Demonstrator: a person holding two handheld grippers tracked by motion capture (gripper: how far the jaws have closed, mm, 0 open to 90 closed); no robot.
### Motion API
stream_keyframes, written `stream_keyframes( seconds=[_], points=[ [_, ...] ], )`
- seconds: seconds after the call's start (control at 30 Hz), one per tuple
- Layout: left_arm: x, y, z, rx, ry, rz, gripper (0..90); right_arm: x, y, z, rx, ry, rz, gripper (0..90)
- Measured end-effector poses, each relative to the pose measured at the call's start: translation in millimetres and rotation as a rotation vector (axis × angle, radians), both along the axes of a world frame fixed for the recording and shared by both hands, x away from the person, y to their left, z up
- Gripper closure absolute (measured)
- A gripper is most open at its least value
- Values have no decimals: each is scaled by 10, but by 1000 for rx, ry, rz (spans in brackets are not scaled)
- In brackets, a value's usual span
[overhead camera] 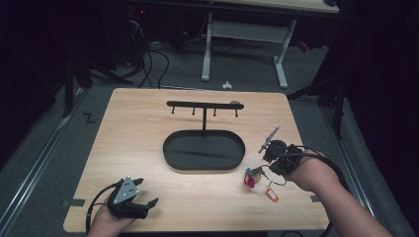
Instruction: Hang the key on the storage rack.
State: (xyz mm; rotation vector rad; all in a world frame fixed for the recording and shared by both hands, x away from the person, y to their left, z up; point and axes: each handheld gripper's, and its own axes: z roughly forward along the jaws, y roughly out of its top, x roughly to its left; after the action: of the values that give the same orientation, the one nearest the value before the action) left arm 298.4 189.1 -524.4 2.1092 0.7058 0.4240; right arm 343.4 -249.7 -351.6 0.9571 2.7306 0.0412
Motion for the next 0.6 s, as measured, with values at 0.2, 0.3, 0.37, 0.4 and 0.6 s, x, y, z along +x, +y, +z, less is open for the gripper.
stream_keyframes(
  seconds=[0.2, 0.3, 0.37, 0.4, 0.6],
  points=[
    [0, -1, -1, 1, -1, 0, 145, 11, 32, 124, 5, -15, 1, 873],
    [0, 0, -2, 1, -1, 1, 145, 25, 56, 195, 12, -23, 4, 873],
    [0, -1, -2, 5, -2, 0, 146, 31, 78, 236, 9, -27, 5, 873],
    [0, -1, -3, 6, -2, 0, 146, 37, 88, 256, 6, -29, 8, 873],
    [0, -1, -2, 8, -3, 0, 146, 83, 152, 362, 2, -50, 20, 873]
  ],
)
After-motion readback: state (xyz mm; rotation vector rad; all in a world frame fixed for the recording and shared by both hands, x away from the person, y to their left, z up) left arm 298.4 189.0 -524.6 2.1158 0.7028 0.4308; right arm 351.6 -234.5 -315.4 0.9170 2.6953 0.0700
